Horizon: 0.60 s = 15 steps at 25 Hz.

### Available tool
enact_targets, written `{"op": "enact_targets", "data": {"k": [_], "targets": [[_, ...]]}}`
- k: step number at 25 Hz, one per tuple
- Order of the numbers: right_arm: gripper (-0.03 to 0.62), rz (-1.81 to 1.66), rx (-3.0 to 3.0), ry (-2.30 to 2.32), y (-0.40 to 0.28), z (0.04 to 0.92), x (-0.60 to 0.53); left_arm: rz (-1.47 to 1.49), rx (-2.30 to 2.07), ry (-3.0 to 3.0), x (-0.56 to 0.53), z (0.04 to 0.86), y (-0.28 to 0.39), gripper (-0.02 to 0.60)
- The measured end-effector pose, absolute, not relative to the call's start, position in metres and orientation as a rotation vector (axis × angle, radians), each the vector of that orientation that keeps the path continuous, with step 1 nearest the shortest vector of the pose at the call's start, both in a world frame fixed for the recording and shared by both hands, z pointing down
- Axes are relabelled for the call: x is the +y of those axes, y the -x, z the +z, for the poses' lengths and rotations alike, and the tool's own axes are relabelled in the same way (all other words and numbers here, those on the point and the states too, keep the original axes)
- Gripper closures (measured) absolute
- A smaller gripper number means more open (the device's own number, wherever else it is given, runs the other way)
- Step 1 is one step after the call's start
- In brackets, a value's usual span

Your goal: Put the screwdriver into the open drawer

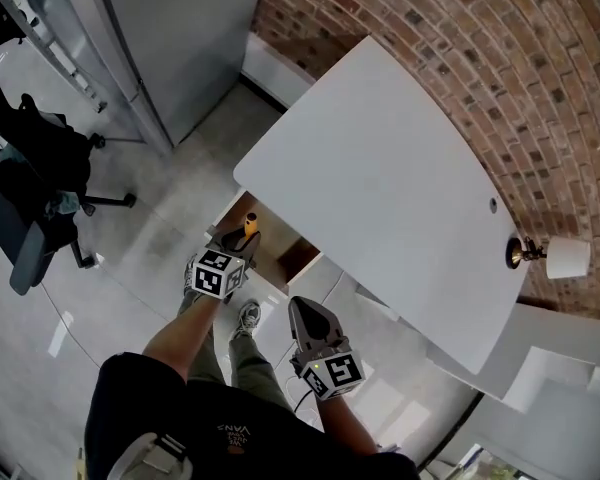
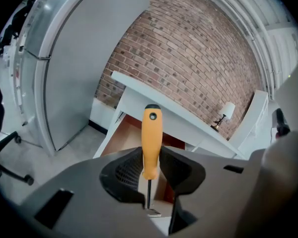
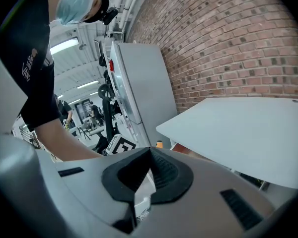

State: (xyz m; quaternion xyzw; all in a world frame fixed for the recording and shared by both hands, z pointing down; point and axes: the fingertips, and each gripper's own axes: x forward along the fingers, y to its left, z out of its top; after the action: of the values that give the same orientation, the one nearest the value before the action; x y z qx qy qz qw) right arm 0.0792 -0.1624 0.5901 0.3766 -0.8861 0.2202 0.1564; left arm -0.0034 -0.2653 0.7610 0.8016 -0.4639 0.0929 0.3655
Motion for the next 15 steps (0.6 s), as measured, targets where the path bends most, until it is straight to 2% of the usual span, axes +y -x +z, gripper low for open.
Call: {"op": "enact_targets", "data": {"k": [9,15], "targets": [[0.6,0.711,-2.492,-1.037,-0.076,0.622,-0.157,0.298,-1.195,-1.928,-0.285,0.825,0.001,0.476],[0.6,0.732,-2.487,-1.014,-0.074,0.633,-0.154,0.453,-1.201,-1.863,-0.296,0.852,-0.003,0.476]]}}
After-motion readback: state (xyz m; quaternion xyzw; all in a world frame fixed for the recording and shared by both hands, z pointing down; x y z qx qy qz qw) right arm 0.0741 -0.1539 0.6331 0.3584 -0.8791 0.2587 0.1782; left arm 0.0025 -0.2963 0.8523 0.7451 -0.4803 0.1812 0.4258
